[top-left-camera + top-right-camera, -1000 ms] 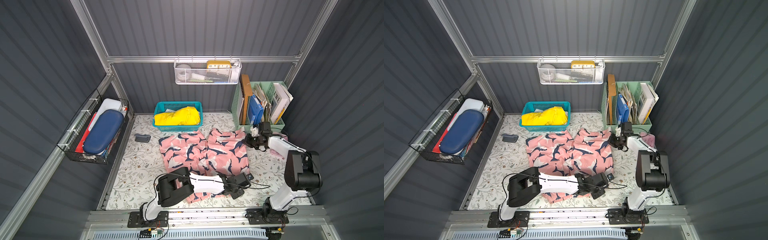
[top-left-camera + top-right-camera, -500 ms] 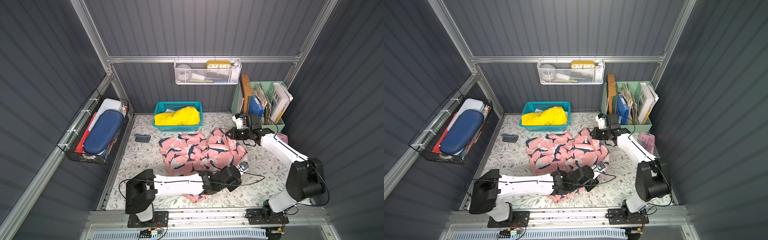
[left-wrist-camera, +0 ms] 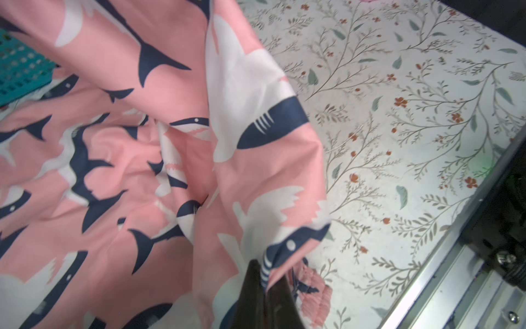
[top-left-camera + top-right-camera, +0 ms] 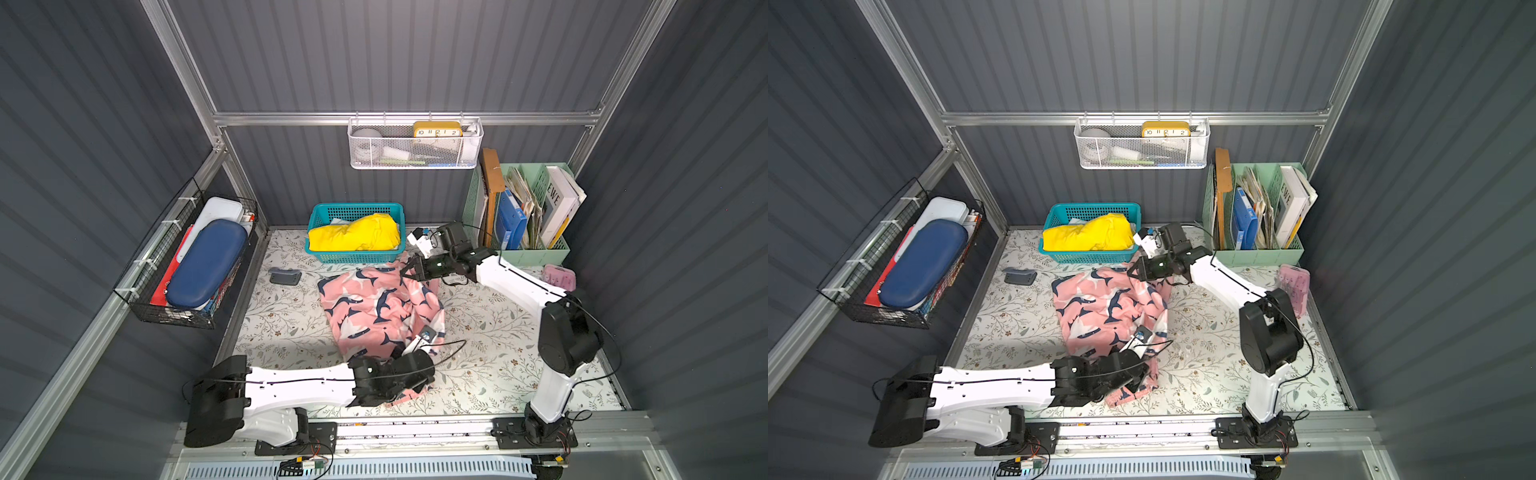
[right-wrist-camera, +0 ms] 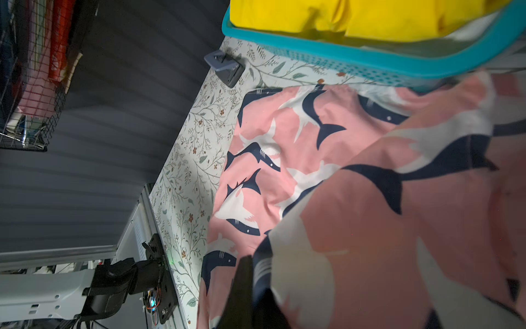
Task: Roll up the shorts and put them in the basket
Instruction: Fold the shorts at the center of the board.
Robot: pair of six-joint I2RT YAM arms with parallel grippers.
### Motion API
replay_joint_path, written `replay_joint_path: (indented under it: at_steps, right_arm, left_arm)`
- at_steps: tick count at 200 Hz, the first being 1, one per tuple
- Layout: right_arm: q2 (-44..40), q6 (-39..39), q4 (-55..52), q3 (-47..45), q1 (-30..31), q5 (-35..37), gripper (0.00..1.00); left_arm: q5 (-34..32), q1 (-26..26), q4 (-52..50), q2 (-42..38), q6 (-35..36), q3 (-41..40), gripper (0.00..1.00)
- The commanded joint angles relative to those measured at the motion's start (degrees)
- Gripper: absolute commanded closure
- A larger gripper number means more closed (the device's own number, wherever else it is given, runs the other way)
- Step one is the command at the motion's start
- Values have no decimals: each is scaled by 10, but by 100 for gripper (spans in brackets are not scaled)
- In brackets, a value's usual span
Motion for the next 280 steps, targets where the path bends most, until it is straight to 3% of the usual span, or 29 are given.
replay_joint_path:
  at_steps: [1,37,74,142,182,242,280]
  right_arm:
    - [38,7,-6,20,13,-23,100]
    - [100,41,10,28,30,-28,100]
    - [149,95,35,14,30,3,100]
    - [161,143,33,-51,-15,93,100]
    - [126,148,69,-143,-86,85,100]
    - [23,93,18,-250,-174,119,100]
    - [-53,59,-15,-278,-191,157,100]
  left_arm:
    - [-25,0,-43,-43,-83,-30,100]
    - [-55,0,-99,-64,-123,-49,100]
    - [-45,0,-114,-52,-149,-61,100]
    - [-16,0,-102,12,-119,-40,100]
    - [2,0,-73,46,-96,-23,100]
    - [35,0,-43,102,-64,4,100]
    - [49,0,-28,146,-57,30,100]
